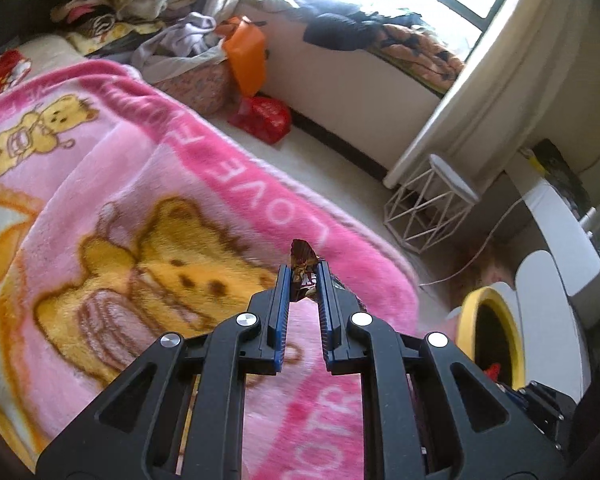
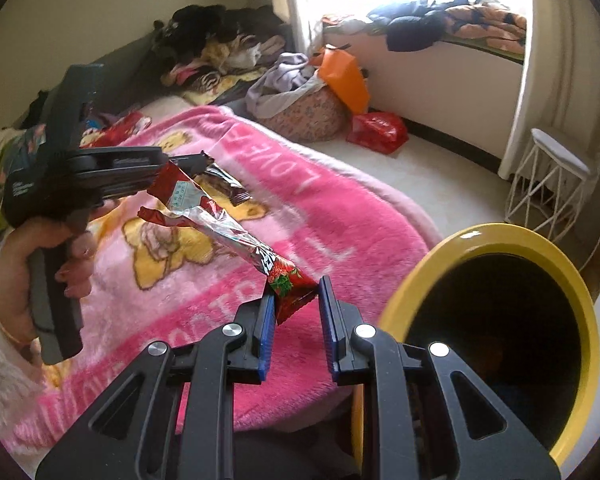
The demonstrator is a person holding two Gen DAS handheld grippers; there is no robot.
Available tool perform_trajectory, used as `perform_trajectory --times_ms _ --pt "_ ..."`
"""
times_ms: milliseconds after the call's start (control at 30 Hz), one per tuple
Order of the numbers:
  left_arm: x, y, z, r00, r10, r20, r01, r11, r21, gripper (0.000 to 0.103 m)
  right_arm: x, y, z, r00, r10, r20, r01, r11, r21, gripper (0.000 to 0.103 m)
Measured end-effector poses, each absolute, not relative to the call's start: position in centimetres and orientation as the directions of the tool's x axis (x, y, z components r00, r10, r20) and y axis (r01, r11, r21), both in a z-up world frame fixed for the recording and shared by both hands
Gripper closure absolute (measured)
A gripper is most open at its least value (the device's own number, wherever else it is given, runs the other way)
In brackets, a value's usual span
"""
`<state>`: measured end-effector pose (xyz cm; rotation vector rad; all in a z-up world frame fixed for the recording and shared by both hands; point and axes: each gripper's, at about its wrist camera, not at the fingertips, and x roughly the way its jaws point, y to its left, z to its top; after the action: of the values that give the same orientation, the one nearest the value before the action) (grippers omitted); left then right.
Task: Collect trash
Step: 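Carry the chocolate wrapper and red candy stick over the bin opening with both tools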
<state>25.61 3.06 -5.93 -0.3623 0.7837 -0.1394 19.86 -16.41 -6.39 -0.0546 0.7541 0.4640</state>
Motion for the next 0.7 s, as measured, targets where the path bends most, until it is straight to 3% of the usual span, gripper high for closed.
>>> perform_trajectory --times_ms 700 --pt "23.1 -4.6 -2.0 0.726 -0.351 -0.592 0.169 0.925 -0.34 0.094 18.2 -24.7 -4.9 0.724 0.296 -0.624 -0.239 0.955 0.175 0.083"
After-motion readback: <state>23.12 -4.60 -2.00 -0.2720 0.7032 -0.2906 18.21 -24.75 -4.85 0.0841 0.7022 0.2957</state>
